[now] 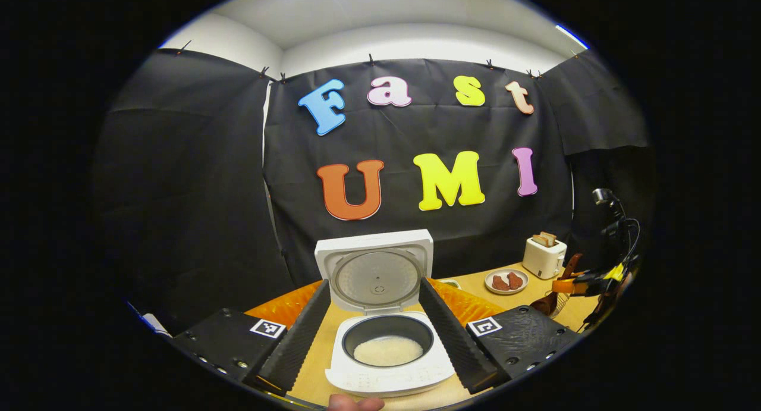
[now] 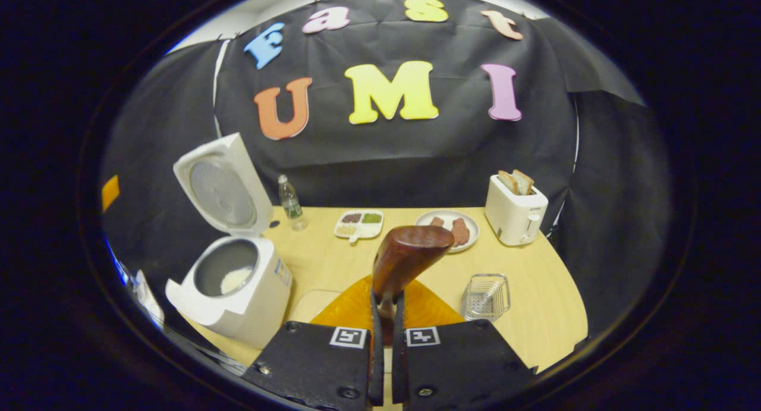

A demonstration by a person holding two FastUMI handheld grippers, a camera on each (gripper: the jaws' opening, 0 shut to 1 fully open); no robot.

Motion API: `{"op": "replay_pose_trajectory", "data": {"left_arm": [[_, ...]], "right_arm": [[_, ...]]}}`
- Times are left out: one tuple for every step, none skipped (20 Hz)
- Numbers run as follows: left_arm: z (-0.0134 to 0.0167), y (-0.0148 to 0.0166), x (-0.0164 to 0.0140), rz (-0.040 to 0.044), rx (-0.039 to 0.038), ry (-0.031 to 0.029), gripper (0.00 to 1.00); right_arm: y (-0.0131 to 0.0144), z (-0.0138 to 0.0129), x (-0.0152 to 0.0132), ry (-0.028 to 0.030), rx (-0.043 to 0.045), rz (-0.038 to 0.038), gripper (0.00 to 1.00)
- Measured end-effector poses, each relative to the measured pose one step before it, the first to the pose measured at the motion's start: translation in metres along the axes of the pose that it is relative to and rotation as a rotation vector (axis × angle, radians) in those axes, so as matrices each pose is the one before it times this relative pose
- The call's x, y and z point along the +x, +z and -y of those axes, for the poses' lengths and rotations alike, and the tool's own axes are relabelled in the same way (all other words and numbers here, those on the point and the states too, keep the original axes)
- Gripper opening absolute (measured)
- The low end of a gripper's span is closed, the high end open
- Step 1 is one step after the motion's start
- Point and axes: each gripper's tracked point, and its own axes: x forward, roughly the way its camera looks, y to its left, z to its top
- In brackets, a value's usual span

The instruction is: Close the left gripper, press the button to open the rice cooker; take a wooden spoon from the chopstick holder with the right hand, scoop a spoonful of rice and pour it into the rice cooker, then put the wooden spoon back into the chopstick holder.

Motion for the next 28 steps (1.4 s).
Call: {"op": "replay_pose_trajectory", "data": {"left_arm": [[-0.00393,-0.00109,-0.00112,-0.00208,-0.00459,-0.00637,0.95],[-0.00455,-0.00172,-0.00167,-0.00441,-0.00375,0.00185,0.95],[-0.00583,-0.00373,-0.00194,-0.00866,-0.00331,0.00269,0.95],[-0.00451,-0.00462,-0.00084,-0.01437,-0.00136,-0.00044,0.96],[-0.00224,-0.00335,-0.00063,-0.01291,-0.00233,-0.00472,0.96],[-0.00314,-0.00156,-0.00039,-0.01024,-0.00297,-0.00221,0.95],[-0.00369,-0.00187,0.00057,-0.00984,-0.00094,0.00045,0.96],[-0.00458,-0.00146,0.00066,-0.00914,-0.00073,0.00325,0.95],[-0.00392,-0.00093,-0.00014,-0.00709,-0.00317,0.00436,0.95],[-0.00225,-0.00202,-0.00032,-0.00782,-0.00572,0.00316,0.96],[-0.00096,-0.00195,-0.00098,-0.00688,-0.00612,0.00327,0.96],[-0.00204,-0.00125,-0.00155,-0.00427,-0.00415,0.00288,0.96],[-0.00165,-0.00149,-0.00059,-0.00575,-0.00196,0.00335,0.96],[-0.00190,-0.00311,-0.00221,-0.00852,0.00091,0.00422,0.96],[-0.00143,-0.00138,-0.00212,-0.00374,0.00024,0.00549,0.96],[-0.00138,-0.00083,-0.00307,-0.00329,-0.00177,0.00437,0.96],[-0.00150,-0.00190,-0.00220,-0.00159,-0.00445,0.00821,0.96],[-0.00208,-0.00104,-0.00230,-0.00317,-0.00604,0.00853,0.96],[-0.00158,-0.00300,-0.00229,-0.00505,-0.00503,0.00789,0.96],[0.00044,-0.00220,-0.00293,-0.00579,-0.00367,0.00584,0.96],[0.00015,-0.00133,-0.00149,-0.00495,-0.00198,0.00483,0.96],[-0.00001,-0.00104,-0.00167,-0.00170,-0.00079,0.00442,0.96],[0.00097,0.00065,-0.00183,-0.00031,-0.00139,0.00310,0.96],[-0.00025,0.00065,-0.00233,0.00011,-0.00256,0.00412,0.96],[0.00113,0.00132,-0.00140,0.00096,-0.00279,0.00279,0.96],[0.00125,0.00039,-0.00168,-0.00072,-0.00273,0.00170,0.96],[0.00349,0.00046,-0.00079,-0.00133,-0.00098,0.00027,0.96],[0.00281,-0.00025,-0.00047,-0.00180,0.00060,-0.00044,0.96]], "right_arm": [[-0.00976,-0.00495,0.00549,-0.01035,-0.03825,0.00054,0.11],[-0.00785,-0.00438,0.00534,-0.01523,-0.04272,0.00614,0.11],[-0.00693,-0.00254,0.00519,-0.02374,-0.05613,0.00702,0.11],[-0.00983,-0.00275,0.00512,-0.02995,-0.06681,0.00361,0.11],[-0.00946,-0.00500,0.00505,-0.01938,-0.05403,0.00011,0.11],[-0.00764,-0.00992,0.00528,-0.00293,-0.03581,0.00084,0.11],[-0.00802,-0.00929,0.00302,0.00372,-0.01892,-0.00788,0.11],[-0.00919,-0.00716,0.00351,0.00631,0.00260,-0.01535,0.11],[-0.00374,-0.00768,-0.00070,0.01011,0.01433,-0.00130,0.11],[0.00045,-0.00550,0.00260,0.00729,0.01289,0.00027,0.11],[0.00031,-0.00614,0.00110,0.01614,0.02376,-0.00323,0.11],[-0.00218,-0.00896,0.00071,0.02755,0.04301,-0.00796,0.11],[-0.00181,-0.00869,-0.00005,0.02575,0.05358,-0.00894,0.11],[0.00279,-0.00368,0.00136,0.01891,0.05716,-0.00946,0.11],[0.00077,-0.00549,0.00006,0.02463,0.07055,-0.00755,0.11],[-0.00008,-0.00666,0.00080,0.02857,0.08126,-0.01113,0.11],[0.00152,-0.00447,0.00144,0.02262,0.07150,-0.01014,0.10],[0.00083,-0.00286,0.00156,0.01968,0.05868,-0.00826,0.11],[0.00049,-0.00201,0.00168,0.01531,0.05020,-0.00879,0.10],[-0.00039,-0.00269,-0.00072,0.01953,0.04944,-0.01085,0.11],[0.00021,-0.00323,0.00043,0.02762,0.06031,-0.01388,0.10],[-0.00112,-0.00229,0.00089,0.02353,0.06815,-0.01328,0.11],[0.00147,0.00185,-0.00049,0.00489,0.06217,-0.01029,0.11],[0.00118,0.00512,-0.00113,0.00645,0.05594,-0.00493,0.11],[0.00272,0.00410,-0.00209,0.01020,0.05349,0.00026,0.11],[0.00247,0.00503,-0.00078,0.01072,0.05540,-0.00013,0.11],[0.00360,0.00599,-0.00249,0.01053,0.06323,0.00116,0.11],[0.00418,0.00601,-0.00030,0.01606,0.06902,0.00114,0.11]]}}
